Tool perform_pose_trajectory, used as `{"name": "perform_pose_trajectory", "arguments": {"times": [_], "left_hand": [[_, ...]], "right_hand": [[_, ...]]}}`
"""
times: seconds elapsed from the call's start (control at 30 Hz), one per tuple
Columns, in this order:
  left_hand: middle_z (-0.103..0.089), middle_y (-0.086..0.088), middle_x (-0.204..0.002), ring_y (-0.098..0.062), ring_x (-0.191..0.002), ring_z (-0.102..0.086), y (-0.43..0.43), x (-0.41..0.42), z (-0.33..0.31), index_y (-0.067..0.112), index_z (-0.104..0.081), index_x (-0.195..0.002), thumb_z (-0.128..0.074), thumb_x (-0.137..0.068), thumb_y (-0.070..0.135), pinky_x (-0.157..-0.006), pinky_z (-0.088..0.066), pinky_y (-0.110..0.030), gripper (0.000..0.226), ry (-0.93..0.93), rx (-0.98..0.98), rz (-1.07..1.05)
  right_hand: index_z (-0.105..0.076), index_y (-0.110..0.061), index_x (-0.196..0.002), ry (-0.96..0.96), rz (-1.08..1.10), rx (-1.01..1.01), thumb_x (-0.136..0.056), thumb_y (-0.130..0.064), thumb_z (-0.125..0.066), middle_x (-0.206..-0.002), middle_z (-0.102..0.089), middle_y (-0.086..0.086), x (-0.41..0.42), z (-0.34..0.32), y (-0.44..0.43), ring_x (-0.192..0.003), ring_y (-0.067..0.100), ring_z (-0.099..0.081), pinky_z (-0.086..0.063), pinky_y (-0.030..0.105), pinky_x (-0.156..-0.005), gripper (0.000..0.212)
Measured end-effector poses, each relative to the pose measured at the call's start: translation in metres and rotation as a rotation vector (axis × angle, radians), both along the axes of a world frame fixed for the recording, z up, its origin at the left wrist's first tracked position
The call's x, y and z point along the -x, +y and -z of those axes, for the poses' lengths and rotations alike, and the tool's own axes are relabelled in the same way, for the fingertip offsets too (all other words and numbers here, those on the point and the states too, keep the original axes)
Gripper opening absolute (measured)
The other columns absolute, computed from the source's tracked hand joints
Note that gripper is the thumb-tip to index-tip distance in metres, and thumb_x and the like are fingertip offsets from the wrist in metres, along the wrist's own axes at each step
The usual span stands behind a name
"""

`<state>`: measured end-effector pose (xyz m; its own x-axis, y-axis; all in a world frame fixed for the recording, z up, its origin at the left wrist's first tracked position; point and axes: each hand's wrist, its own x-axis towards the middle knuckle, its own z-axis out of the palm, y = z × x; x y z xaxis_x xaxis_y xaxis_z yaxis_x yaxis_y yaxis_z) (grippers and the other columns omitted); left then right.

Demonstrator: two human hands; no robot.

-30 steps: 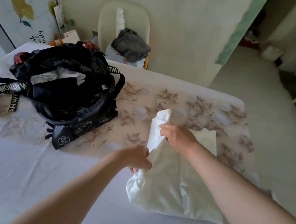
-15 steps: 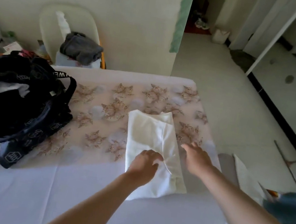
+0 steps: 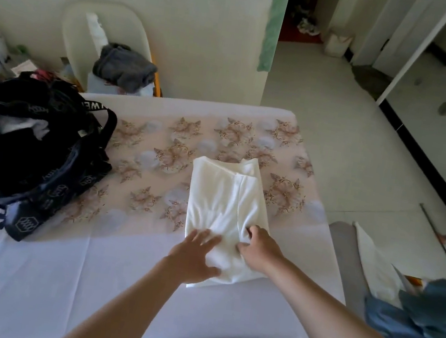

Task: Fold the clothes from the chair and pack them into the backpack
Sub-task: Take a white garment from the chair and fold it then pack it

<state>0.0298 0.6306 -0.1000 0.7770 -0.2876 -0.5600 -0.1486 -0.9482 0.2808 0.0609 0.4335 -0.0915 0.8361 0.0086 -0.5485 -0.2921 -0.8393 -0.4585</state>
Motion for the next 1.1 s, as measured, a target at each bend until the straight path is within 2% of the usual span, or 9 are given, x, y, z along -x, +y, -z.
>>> {"name": "perform_pose_trajectory", "arguments": {"times": [0.13,0.3,0.4,0.5,0.57,0.67,0.77,0.9,1.1], "left_hand": [[-0.021,0.004,-0.159,-0.023,-0.145,-0.021,0.000,-0.009,-0.016,0.037,-0.016,-0.155,-0.049,-0.092,0.058,-0.114,-0.028,-0.041,0.074,0.013,-0.085,0.067],[-0.053,-0.003,-0.134,-0.024,-0.122,-0.048,-0.004,-0.082,-0.022,0.027,-0.041,-0.141,-0.043,-0.100,0.029,-0.103,-0.036,-0.040,0.041,-0.247,-0.088,0.106],[-0.041,-0.003,-0.145,-0.024,-0.132,-0.037,-0.016,-0.120,-0.015,0.026,-0.036,-0.146,-0.044,-0.097,0.014,-0.109,-0.032,-0.039,0.051,-0.376,-0.063,0.164],[-0.006,-0.007,-0.163,-0.031,-0.149,-0.007,-0.031,-0.151,-0.008,0.030,-0.013,-0.156,-0.050,-0.093,0.008,-0.121,-0.013,-0.047,0.076,-0.362,-0.139,0.275],[0.014,-0.006,-0.164,-0.030,-0.151,0.011,-0.036,-0.169,-0.001,0.035,0.002,-0.157,-0.052,-0.096,0.022,-0.121,0.003,-0.052,0.082,-0.294,-0.181,0.288],[0.012,-0.004,-0.165,-0.026,-0.151,0.012,-0.029,-0.184,0.012,0.036,0.003,-0.156,-0.037,-0.095,0.060,-0.119,0.014,-0.051,0.077,-0.247,-0.193,0.259],[-0.023,-0.010,-0.154,-0.030,-0.143,-0.020,-0.014,-0.183,0.017,0.033,-0.020,-0.151,-0.037,-0.088,0.067,-0.120,-0.010,-0.049,0.074,-0.321,-0.190,0.155],[-0.045,-0.008,-0.127,-0.030,-0.119,-0.046,0.012,-0.163,0.009,0.027,-0.035,-0.138,-0.042,-0.090,0.056,-0.097,-0.042,-0.042,0.057,-0.265,-0.202,-0.007],[-0.063,-0.004,-0.112,-0.025,-0.100,-0.061,0.016,-0.144,-0.012,0.019,-0.048,-0.125,-0.037,-0.096,0.042,-0.082,-0.049,-0.035,0.038,-0.193,-0.205,-0.035]], "right_hand": [[-0.045,-0.022,-0.124,-0.081,0.130,0.114,-0.084,-0.046,-0.056,-0.127,-0.050,0.006,-0.007,0.000,0.012,-0.119,0.029,-0.051,-0.045,0.039,-0.095,0.048],[-0.031,-0.021,-0.136,0.034,0.281,0.228,-0.055,-0.076,-0.069,-0.133,-0.040,0.006,-0.009,0.002,0.006,-0.129,0.028,-0.041,-0.043,0.043,-0.100,0.105],[-0.033,-0.020,-0.136,0.129,0.296,0.289,-0.050,-0.075,-0.076,-0.135,-0.043,0.006,-0.016,0.004,0.003,-0.130,0.027,-0.043,-0.041,0.043,-0.101,0.111],[-0.045,-0.020,-0.126,0.171,0.275,0.242,-0.054,-0.066,-0.080,-0.127,-0.058,0.001,-0.022,0.012,-0.006,-0.119,0.025,-0.057,-0.043,0.040,-0.100,0.093],[-0.055,-0.021,-0.115,0.198,0.245,0.129,-0.057,-0.058,-0.082,-0.117,-0.065,-0.002,-0.026,0.013,-0.015,-0.102,0.021,-0.065,-0.052,0.036,-0.093,0.074],[-0.054,-0.020,-0.116,0.156,0.073,0.210,-0.074,-0.049,-0.079,-0.118,-0.060,-0.002,-0.043,0.008,-0.029,-0.110,0.024,-0.060,-0.047,0.033,-0.093,0.057],[-0.053,-0.023,-0.125,-0.107,-0.006,0.412,-0.084,-0.035,-0.072,-0.125,-0.059,-0.001,-0.077,0.005,-0.043,-0.116,0.024,-0.057,-0.040,0.036,-0.094,0.047],[-0.055,-0.024,-0.129,-0.411,-0.087,0.513,-0.084,-0.026,-0.068,-0.126,-0.057,0.004,-0.119,0.007,-0.057,-0.114,0.028,-0.054,-0.040,0.040,-0.094,0.047],[-0.061,-0.016,-0.106,-0.644,-0.113,0.483,-0.062,-0.022,-0.085,-0.106,-0.056,0.011,-0.120,0.010,-0.055,-0.096,0.034,-0.055,-0.044,0.042,-0.078,0.050]]}}
